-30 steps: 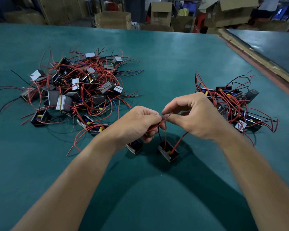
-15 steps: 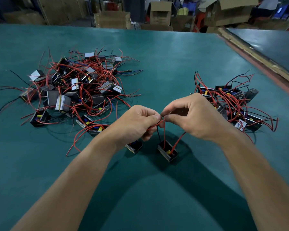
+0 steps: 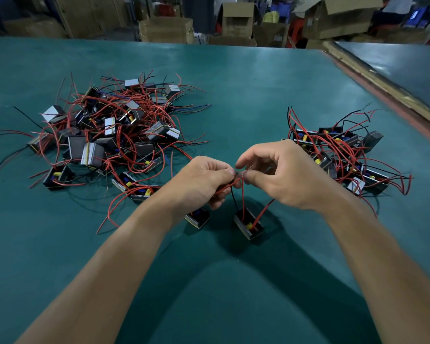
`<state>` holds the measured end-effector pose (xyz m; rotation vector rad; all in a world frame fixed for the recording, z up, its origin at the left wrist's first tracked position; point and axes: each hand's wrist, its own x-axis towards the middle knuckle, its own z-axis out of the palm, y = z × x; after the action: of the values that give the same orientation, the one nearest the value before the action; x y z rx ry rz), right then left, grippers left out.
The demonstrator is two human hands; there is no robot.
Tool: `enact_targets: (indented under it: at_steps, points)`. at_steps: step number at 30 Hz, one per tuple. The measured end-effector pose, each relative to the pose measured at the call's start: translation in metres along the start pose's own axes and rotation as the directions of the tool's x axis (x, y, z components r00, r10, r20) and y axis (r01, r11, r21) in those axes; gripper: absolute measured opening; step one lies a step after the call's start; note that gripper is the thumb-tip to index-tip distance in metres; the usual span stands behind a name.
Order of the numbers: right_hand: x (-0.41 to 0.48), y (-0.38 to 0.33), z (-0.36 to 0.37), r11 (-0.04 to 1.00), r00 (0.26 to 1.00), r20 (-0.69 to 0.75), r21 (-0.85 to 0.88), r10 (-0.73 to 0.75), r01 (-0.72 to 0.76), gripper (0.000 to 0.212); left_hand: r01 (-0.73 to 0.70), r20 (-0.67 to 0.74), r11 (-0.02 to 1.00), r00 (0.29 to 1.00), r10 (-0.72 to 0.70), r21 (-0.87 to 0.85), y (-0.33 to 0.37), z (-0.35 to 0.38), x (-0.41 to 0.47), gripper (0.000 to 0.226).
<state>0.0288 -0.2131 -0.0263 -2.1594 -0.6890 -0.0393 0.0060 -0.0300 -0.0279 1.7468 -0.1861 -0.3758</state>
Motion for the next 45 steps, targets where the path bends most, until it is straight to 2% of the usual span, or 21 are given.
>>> enact_targets:
  at_steps: [4, 10, 16, 19, 21, 24, 26, 30, 34, 39, 45]
  points:
    - [-0.002, 0.0, 0.0, 0.999, 0.999, -0.014, 0.025, -0.046, 0.047, 0.007, 0.023, -0.017, 1.0, 1.0, -0.023, -0.002, 0.0, 0.0, 0.001, 0.036]
    - [-0.001, 0.002, 0.0, 0.994, 0.999, -0.038, -0.11, -0.027, 0.022, 0.015, 0.04, -0.002, 0.999, 0.999, -0.04, 0.003, 0.001, 0.0, 0.001, 0.037]
    - [0.0, -0.003, 0.001, 0.985, 0.996, 0.021, -0.152, 0.082, -0.078, 0.016, -0.014, -0.03, 0.999, 0.999, 0.016, 0.049, -0.002, 0.002, 0.002, 0.035]
    - [0.002, -0.005, 0.003, 0.982, 0.985, 0.057, -0.098, 0.165, -0.159, 0.023, -0.097, -0.043, 0.98, 0.993, 0.106, 0.175, -0.005, 0.002, 0.003, 0.034]
    - [0.001, -0.007, 0.003, 0.964, 0.958, 0.108, -0.001, 0.264, -0.266, 0.029, -0.189, -0.032, 0.913, 0.976, 0.215, 0.362, -0.008, 0.0, 0.002, 0.03]
    - [-0.001, -0.008, -0.003, 0.845, 0.863, 0.267, 0.218, 0.429, -0.488, 0.036, -0.32, 0.032, 0.778, 0.932, 0.361, 0.541, -0.01, 0.0, 0.0, 0.023]
    - [-0.001, -0.009, -0.007, 0.793, 0.838, 0.31, 0.293, 0.449, -0.534, 0.033, -0.337, 0.028, 0.777, 0.924, 0.382, 0.531, -0.011, 0.0, 0.0, 0.022]
    - [0.001, -0.008, -0.005, 0.819, 0.9, 0.148, 0.374, 0.41, -0.435, 0.018, -0.234, -0.033, 0.889, 0.963, 0.268, 0.394, -0.01, -0.002, 0.004, 0.024]
    - [0.002, -0.005, -0.005, 0.846, 0.939, 0.064, 0.415, 0.338, -0.333, 0.017, -0.121, -0.061, 0.961, 0.988, 0.14, 0.249, -0.007, -0.003, 0.003, 0.029]
    - [0.001, -0.003, -0.003, 0.928, 0.976, -0.047, 0.325, 0.21, -0.184, 0.021, -0.081, -0.04, 0.992, 0.996, 0.085, 0.093, -0.004, -0.003, 0.002, 0.03]
    - [0.002, -0.004, -0.001, 0.923, 0.981, -0.124, 0.373, 0.151, -0.095, 0.022, -0.084, -0.038, 0.995, 0.996, 0.086, 0.053, -0.003, -0.004, 0.0, 0.017]
